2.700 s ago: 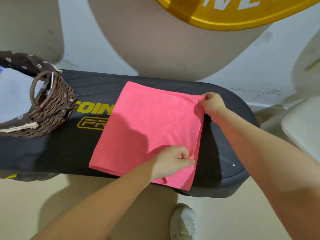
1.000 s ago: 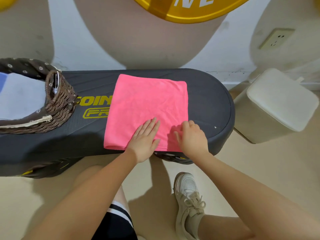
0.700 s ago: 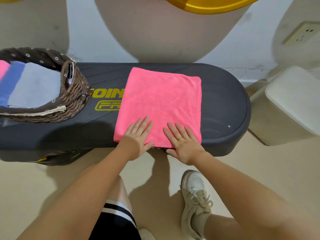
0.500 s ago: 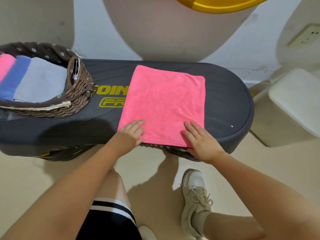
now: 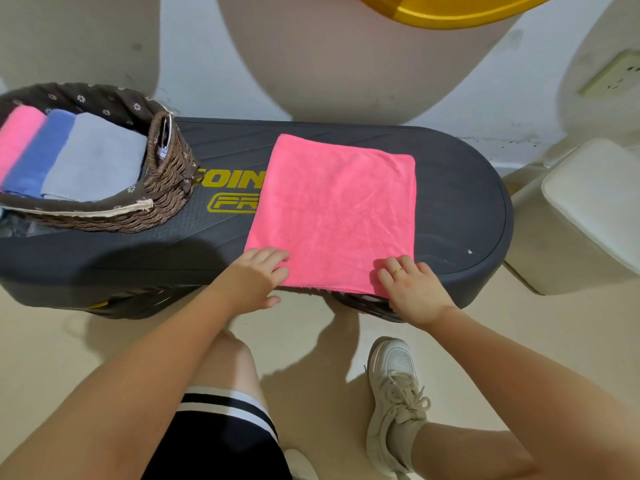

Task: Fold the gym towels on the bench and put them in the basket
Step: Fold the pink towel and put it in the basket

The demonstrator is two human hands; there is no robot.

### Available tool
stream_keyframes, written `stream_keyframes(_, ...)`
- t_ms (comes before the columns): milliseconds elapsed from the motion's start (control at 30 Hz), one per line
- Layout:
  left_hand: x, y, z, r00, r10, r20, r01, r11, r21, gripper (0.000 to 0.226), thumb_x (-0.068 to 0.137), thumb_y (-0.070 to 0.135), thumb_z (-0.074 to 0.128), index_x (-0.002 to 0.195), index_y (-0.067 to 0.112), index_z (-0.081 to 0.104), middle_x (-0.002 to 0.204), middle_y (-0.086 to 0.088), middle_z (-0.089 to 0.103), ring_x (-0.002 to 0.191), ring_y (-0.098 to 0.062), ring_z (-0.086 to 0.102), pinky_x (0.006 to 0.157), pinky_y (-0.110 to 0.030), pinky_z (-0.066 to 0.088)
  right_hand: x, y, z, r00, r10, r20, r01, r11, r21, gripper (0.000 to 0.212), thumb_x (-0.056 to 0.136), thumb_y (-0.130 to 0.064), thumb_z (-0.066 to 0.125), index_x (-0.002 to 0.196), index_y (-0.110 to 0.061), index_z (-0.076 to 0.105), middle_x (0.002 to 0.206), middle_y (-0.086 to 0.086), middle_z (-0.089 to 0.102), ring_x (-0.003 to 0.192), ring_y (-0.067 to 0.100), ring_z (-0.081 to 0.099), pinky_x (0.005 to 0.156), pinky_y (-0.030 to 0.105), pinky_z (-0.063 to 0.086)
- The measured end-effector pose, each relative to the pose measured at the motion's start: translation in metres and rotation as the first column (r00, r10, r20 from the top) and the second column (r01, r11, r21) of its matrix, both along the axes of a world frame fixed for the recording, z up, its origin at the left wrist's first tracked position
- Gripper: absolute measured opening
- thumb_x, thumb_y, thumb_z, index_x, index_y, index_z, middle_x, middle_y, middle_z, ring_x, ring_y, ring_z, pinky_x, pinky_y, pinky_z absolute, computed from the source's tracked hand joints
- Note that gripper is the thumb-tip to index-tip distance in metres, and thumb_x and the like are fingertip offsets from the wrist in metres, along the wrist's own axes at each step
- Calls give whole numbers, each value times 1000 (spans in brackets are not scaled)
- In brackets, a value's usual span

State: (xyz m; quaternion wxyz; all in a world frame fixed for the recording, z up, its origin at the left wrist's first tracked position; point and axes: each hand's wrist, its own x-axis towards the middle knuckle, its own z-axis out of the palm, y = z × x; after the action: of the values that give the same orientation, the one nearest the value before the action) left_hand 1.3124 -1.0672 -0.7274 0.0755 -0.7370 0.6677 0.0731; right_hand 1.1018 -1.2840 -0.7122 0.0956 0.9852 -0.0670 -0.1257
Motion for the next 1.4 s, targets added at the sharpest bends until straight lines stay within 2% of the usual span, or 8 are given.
stream_keyframes(333,2,-3,-11,998,49,-30,-56,943,-329,33,59,14,33,88,15,48,87,-5,65,85,-19,43,60,-27,45,13,-2,17,1000,-7,-14,7,1000,-4,35,36,-10,79,69,-7,65,62,9,61,48,29,58,49,28,46)
stream_keyframes(500,7,-7,5,999,52,-12,-53,981,-184,29,59,33,60,81,16,56,75,-2,60,70,-22,57,53,-26,49,14,-17,37,961,-263,-83,276,909,312,26,92,-17,39,113,-10,51,109,11,63,97,35,59,72,34,40)
stream_keyframes(600,3,-11,12,993,119,0,-119,993,-15,44,56,39,82,80,8,63,80,-9,61,75,-29,62,59,-33,49,14,-25,46,916,-361,-175,401,812,424,27,96,-16,36,116,-10,53,115,15,62,103,35,55,81,36,40)
stream_keyframes(733,-2,-16,24,959,250,-131,-248,968,32,22,79,16,60,94,1,60,100,-15,56,99,-34,51,75,-40,41,16,-30,55,859,-368,-357,512,641,572,36,93,-11,44,126,-15,57,133,8,55,122,29,47,102,34,36)
stream_keyframes(900,-11,-23,48,957,239,-165,-177,929,324,14,82,12,46,92,11,56,98,-4,54,99,-24,47,74,-31,37,12,-29,65,796,-256,-549,579,588,565,24,81,-10,56,61,-22,52,71,-6,49,85,19,45,70,27,34)
stream_keyframes(1033,-7,-36,75,826,372,-424,-216,903,372,12,67,20,39,58,16,31,58,0,34,57,-17,35,52,-32,23,13,-34,77,747,-319,-583,664,362,654,33,66,-11,49,34,-21,53,61,-8,38,62,10,37,61,21,29)
stream_keyframes(1167,13,-46,85,676,472,-566,-426,877,222,16,77,13,47,63,18,49,63,0,48,68,-21,44,59,-27,32,19,-56,68,715,-532,-454,630,209,748,32,86,4,43,60,-10,54,71,7,45,70,19,42,70,31,39)
stream_keyframes(1400,41,-64,62,65,481,-874,-912,384,143,17,86,12,63,102,8,65,94,-3,61,95,-20,54,80,-30,41,53,-82,47,533,-819,-213,450,61,891,20,92,-7,42,89,2,59,72,4,49,77,20,42,71,31,33)
